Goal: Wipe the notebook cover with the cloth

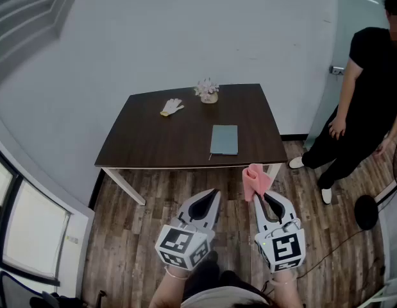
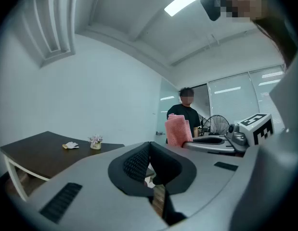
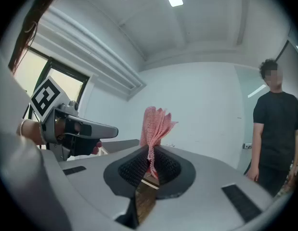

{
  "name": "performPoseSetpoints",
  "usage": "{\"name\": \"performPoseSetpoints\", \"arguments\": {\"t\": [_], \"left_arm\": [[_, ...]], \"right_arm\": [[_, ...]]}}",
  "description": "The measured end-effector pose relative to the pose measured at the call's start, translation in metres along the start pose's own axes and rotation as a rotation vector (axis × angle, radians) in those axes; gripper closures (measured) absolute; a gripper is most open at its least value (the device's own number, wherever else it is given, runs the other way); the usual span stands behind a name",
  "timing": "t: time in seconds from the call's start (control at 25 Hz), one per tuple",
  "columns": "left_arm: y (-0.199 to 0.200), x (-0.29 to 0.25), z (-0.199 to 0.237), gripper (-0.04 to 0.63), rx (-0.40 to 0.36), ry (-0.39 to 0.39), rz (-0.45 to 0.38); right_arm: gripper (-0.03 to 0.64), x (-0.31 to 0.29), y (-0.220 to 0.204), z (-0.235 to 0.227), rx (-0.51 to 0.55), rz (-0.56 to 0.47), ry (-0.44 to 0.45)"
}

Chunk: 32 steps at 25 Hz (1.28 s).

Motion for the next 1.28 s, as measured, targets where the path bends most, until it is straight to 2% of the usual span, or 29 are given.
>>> {"name": "performPoseSetpoints", "arguments": {"t": [0.48, 0.72, 1.28], "left_arm": [[-0.002, -0.021, 0.028, 0.575, 0.015, -0.03, 0.011], [-0.003, -0.033, 0.055, 0.575, 0.024, -0.041, 0.013], [-0.01, -0.072, 0.122, 0.575, 0.039, -0.067, 0.031]], "right_arm": [[0.594, -0.033, -0.009, 0.0, 0.008, -0.046, 0.007], [0.594, -0.058, -0.015, 0.002, 0.0, 0.004, -0.001], [0.597, -0.134, -0.032, -0.003, 0.026, 0.013, -0.017]]}}
Point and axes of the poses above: the fingertips, and each gripper's own axes: x backward along the fingers, z to its left, y out of its top, the point moved 5 cm from there along x, backward along the fingers, and after that the axes turned 9 degrees about -z, right-handed, at the moved point
